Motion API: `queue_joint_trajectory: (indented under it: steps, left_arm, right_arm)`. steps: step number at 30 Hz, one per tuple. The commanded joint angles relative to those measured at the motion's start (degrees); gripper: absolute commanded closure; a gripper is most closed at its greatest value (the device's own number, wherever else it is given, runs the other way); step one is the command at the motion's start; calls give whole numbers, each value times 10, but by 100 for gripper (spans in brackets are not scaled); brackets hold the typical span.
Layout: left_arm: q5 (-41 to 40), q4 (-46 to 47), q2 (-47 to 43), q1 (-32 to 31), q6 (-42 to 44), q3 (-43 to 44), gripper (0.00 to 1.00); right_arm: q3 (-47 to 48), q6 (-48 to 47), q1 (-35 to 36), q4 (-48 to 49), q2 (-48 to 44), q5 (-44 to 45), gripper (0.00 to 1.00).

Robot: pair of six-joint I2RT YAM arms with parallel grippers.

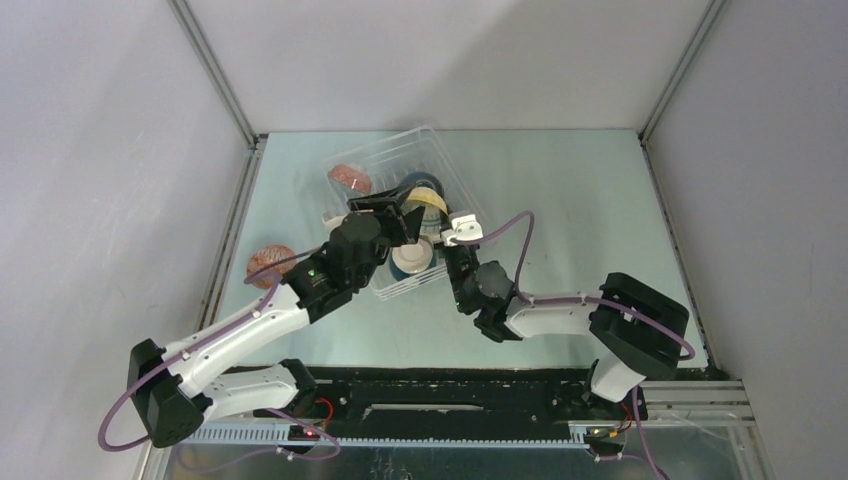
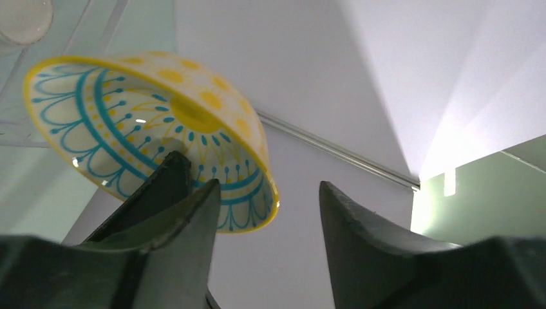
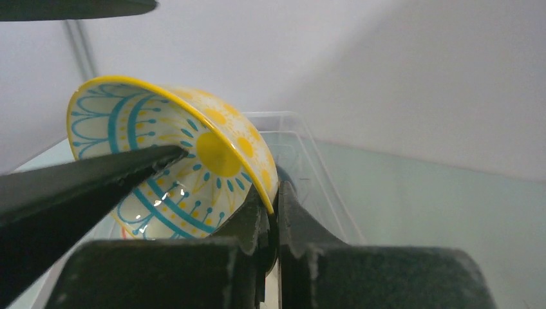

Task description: Unload the bowls from the dish rack

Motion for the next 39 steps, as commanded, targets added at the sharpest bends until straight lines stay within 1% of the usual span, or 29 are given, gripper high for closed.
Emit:
queue_joint_trajectory:
  steps: [1,4,7,10,12,14,16,18,21,23,25,27,29,33,35,39]
  left_arm:
    - [14,-1,6,-2,-39,34,36]
    - [46,-1,9,-2,-42,30,34]
    - [65,-1,-2,-3,-39,18,34]
    - [45,-4,-30,-3,-13,2,34]
    - [11,-30,-57,-1,40,10,34]
    - [-20,-95,-70,6,106,38,29]
    - [-30,-145,-77,21,167,59,28]
    - [-20,-161,-85,42,216,57,27]
    - [7,-161,-93,75,293,42,26]
    - [21,-161,-95,94,357,32,26]
    - [30,-160,-95,111,423,26,26]
    - [36,-153,-100,124,484,20,27]
    - [41,-132,-108,131,562,13,27]
    - [40,-95,-135,134,680,-2,26]
    - [34,-86,-148,135,722,-9,26]
    - [14,-85,-170,137,775,-22,24]
  right_arm:
    - [37,-29,-9,82,5,50,100]
    - [41,-26,-27,77,10,40,100]
    - [49,-7,-52,40,6,32,100]
    - [52,23,-76,0,-4,25,100]
    - [54,43,-97,-35,-17,29,100]
    - [68,74,-119,-106,-34,46,100]
    - [97,133,-148,-225,-61,48,100]
    - [122,219,-188,-360,-82,29,100]
    - [150,366,-267,-546,-126,-57,100]
    - [162,443,-330,-628,-145,-149,100]
    - [177,494,-386,-696,-150,-210,100]
    - [199,528,-435,-751,-141,-247,100]
    - [228,549,-473,-792,-121,-283,100]
    - [290,598,-525,-856,-58,-345,100]
    - [317,615,-541,-872,-14,-375,100]
    - [382,644,-558,-893,72,-443,100]
